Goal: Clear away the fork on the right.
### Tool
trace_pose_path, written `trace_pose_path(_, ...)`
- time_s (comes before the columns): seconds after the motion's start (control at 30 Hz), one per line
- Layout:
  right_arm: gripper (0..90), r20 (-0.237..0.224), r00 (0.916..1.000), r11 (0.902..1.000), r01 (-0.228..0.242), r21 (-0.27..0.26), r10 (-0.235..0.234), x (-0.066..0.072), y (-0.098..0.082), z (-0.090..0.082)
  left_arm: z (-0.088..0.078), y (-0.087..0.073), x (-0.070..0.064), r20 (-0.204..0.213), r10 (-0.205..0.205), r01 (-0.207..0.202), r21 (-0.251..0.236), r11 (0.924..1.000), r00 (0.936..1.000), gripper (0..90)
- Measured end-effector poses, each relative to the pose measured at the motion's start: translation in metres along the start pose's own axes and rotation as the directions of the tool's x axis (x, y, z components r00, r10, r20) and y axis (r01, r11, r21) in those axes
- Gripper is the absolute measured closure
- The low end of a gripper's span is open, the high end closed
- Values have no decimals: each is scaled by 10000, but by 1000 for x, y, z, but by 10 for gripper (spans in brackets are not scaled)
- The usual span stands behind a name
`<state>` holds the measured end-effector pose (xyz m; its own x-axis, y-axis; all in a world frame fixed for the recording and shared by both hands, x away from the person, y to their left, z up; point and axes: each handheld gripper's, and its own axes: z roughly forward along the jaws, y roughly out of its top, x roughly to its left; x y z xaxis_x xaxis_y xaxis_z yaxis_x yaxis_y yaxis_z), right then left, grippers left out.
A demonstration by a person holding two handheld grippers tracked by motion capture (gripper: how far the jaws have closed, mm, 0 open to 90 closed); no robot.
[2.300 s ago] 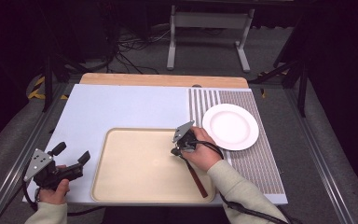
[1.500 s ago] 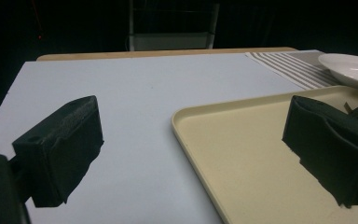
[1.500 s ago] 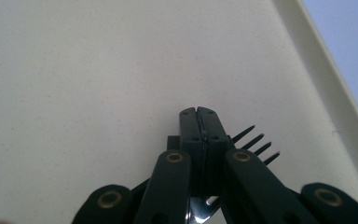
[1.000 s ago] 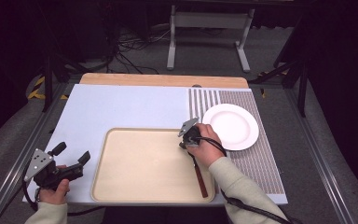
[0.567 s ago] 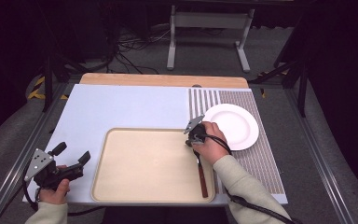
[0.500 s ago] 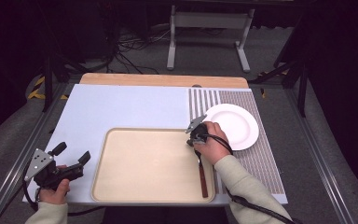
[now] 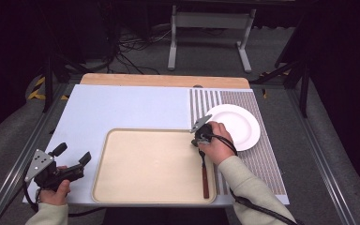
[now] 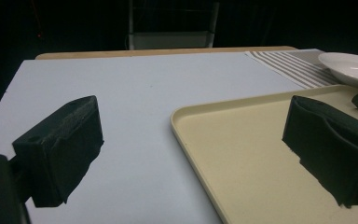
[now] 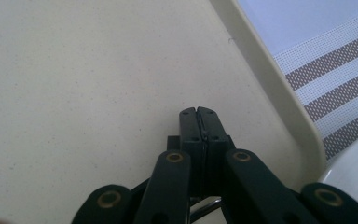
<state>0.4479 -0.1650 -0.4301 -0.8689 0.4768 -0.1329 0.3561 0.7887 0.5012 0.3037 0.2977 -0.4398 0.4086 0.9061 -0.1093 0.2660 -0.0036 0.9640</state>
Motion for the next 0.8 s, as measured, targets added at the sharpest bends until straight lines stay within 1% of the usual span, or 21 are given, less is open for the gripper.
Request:
trace_pose_path(0.07, 896, -35, 10000, 10000, -26, -53, 26, 0, 0, -1, 0, 0, 0, -30, -27, 27, -20, 10000, 10000, 54)
trace_pose_path(0.1, 880, -28, 9999, 9998, -104, -184, 103, 1, 1, -2, 0, 0, 0, -33, -30, 30, 13, 10000, 10000, 54)
trace_pose_path(0.13, 865, -71, 10000, 9997, -72, -227, 70, 1, 1, -4, -1, 0, 1, -40, -23, 23, 17, 10000, 10000, 54)
trace_pose_path(0.17, 838, -17, 10000, 9995, -74, -321, 74, 2, 2, -6, -1, 0, 1, -41, -23, 23, 18, 10000, 10000, 54)
trace_pose_path(0.23, 739, -18, 9998, 9977, -206, -649, 206, 3, 3, -11, -1, 0, 1, -40, -28, 28, 9, 10000, 10000, 53)
trace_pose_path(0.3, 590, -106, 9993, 9946, -376, -966, 368, 5, 4, -15, -1, 0, 0, -33, -20, 20, 7, 10000, 10000, 54)
trace_pose_path(0.33, 590, -106, 9993, 9946, -376, -966, 368, 5, 4, -15, -1, 0, 0, -33, -20, 20, 7, 10000, 10000, 53)
trace_pose_path(0.37, 425, -91, 9984, 9873, -559, -1485, 552, 8, 5, -19, -1, 0, 0, -32, -26, 26, 17, 10000, 10000, 54)
trace_pose_path(0.4, 425, -91, 9984, 9873, -559, -1485, 552, 8, 5, -19, -1, 0, 0, -32, -26, 26, 17, 10000, 10000, 54)
trace_pose_path(0.43, 389, -104, 9985, 9858, -550, -1589, 541, 9, 6, -20, -1, 0, 0, -34, -25, 25, 4, 10000, 10000, 54)
trace_pose_path(0.47, 327, -164, 9986, 9832, -523, -1749, 502, 10, 6, -23, -1, 0, 0, -37, -11, 11, -3, 10000, 10000, 54)
trace_pose_path(0.5, 289, -191, 9984, 9801, -556, -1903, 530, 11, 6, -25, -1, 0, 0, -39, -6, 6, 4, 10000, 10000, 54)
trace_pose_path(0.6, 222, -493, 9961, 9694, -825, -2313, 730, 13, 6, -33, -1, 0, 0, -35, 43, -43, 12, 10000, 10000, 54)
trace_pose_path(0.7, 194, -415, 9971, 9641, -724, -2556, 639, 14, 5, -42, 0, 0, 0, -23, 46, -46, 13, 10000, 10000, 54)
trace_pose_path(0.8, 176, -332, 9979, 9564, -634, -2852, 562, 14, 3, -51, 0, 0, -1, -18, 21, -21, -2, 10000, 10000, 54)
